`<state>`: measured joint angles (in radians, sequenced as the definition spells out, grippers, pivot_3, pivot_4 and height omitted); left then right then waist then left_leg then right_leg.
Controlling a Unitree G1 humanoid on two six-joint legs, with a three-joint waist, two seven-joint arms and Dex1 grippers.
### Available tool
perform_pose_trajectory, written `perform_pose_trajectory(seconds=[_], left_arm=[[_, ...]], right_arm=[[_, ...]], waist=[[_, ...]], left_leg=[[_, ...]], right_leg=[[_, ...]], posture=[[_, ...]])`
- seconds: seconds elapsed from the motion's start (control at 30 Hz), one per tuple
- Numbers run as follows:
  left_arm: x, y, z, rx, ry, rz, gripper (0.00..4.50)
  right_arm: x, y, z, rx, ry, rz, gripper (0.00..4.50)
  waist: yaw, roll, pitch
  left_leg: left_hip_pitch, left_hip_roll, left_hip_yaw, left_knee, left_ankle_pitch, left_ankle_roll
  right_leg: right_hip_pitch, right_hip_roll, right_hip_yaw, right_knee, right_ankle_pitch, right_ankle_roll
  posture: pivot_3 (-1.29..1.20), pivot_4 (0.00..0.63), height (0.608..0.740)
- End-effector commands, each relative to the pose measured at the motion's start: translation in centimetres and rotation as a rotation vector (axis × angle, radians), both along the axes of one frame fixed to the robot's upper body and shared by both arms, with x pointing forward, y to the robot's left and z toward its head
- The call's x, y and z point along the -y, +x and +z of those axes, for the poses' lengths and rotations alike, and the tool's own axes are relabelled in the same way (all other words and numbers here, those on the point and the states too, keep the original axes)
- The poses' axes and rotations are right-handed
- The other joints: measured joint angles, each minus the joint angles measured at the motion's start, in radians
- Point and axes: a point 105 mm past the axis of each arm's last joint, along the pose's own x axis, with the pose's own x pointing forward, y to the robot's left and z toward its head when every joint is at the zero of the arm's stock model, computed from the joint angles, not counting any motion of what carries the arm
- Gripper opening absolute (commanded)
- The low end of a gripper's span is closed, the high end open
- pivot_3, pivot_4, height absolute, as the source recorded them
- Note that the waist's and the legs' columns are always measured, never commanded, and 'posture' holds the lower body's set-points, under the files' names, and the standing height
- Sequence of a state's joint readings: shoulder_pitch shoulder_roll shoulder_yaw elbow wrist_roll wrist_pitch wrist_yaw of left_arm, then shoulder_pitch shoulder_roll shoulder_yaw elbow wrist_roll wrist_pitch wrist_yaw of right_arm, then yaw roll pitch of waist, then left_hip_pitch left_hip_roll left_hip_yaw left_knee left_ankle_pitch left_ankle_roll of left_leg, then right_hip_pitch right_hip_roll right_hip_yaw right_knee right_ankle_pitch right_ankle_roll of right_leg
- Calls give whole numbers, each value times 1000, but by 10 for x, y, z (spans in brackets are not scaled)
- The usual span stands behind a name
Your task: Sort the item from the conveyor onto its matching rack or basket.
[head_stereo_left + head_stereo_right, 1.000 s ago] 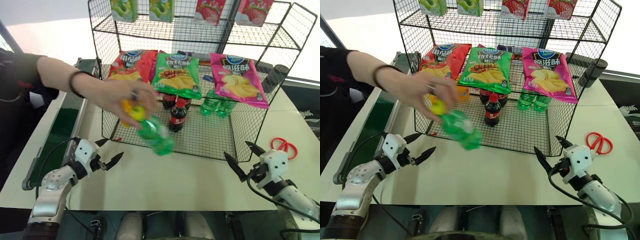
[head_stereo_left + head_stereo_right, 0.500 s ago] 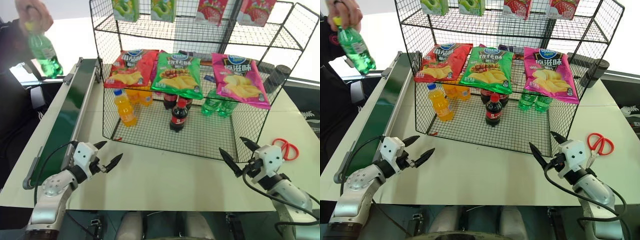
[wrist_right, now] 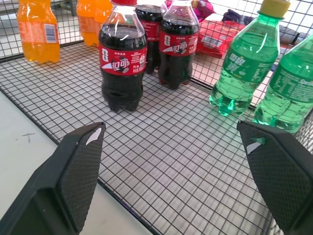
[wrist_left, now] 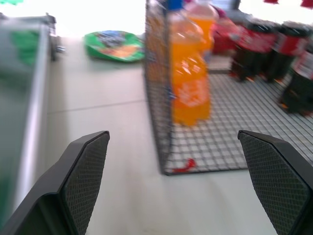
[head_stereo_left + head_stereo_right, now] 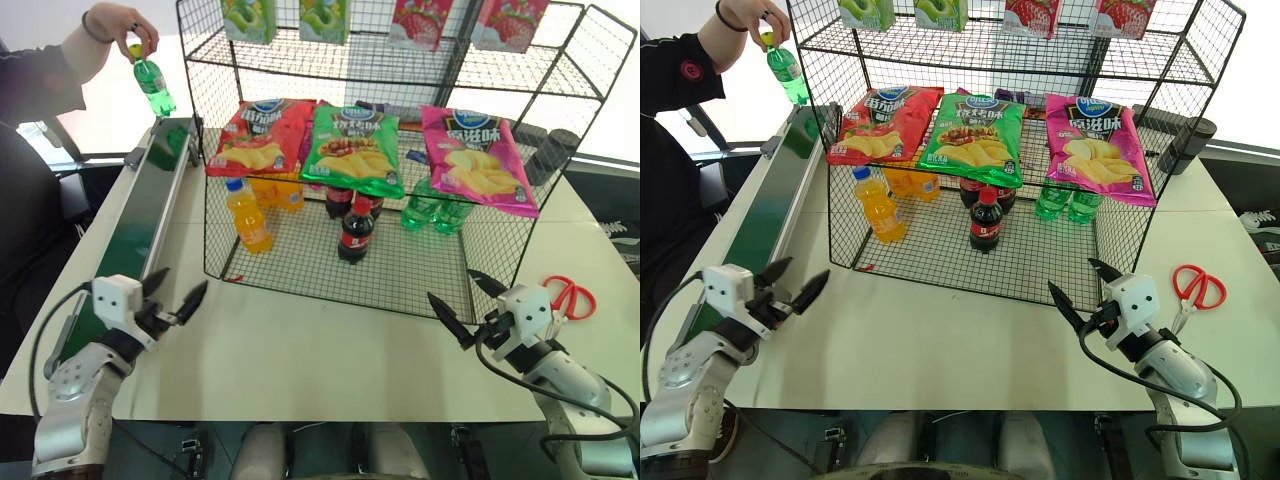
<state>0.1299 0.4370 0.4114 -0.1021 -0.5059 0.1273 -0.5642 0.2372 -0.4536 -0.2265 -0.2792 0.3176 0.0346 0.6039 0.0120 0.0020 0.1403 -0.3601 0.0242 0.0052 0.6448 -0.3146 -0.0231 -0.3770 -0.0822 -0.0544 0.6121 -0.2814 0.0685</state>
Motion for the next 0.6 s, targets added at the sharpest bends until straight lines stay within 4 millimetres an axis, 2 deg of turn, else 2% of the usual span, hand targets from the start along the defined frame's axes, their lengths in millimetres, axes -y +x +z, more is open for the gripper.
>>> perform_pose_trajectory(seconds=[0.03,0.13,0.23,0.5,0.6], left_arm=[[-30,1,8,42,5,166,4500],[-56,2,7,59,-4,326,4500],[-67,2,8,78,-17,405,4500],[-74,8,10,119,4,508,4500],[-75,11,8,129,-35,542,4500]], right_arm=[[-4,1,7,30,-1,12,4478],[-7,2,7,32,3,18,4478],[-10,2,8,34,7,24,4478],[-23,3,10,46,27,52,4478],[-34,4,13,58,39,79,4478]], waist=[[1,0,0],[1,-1,0],[1,-2,0],[1,-4,-1],[0,-4,-1]], left_leg=[[0,0,0,0,0,0],[0,0,0,0,0,0],[0,0,0,0,0,0],[0,0,0,0,0,0],[0,0,0,0,0,0]], right_leg=[[0,0,0,0,0,0],[0,0,0,0,0,0],[1,0,0,0,0,0],[1,0,-1,0,0,0],[1,0,0,0,0,0]], posture=[[0,150,740],[0,150,740],[0,150,740],[0,150,740],[0,150,740]])
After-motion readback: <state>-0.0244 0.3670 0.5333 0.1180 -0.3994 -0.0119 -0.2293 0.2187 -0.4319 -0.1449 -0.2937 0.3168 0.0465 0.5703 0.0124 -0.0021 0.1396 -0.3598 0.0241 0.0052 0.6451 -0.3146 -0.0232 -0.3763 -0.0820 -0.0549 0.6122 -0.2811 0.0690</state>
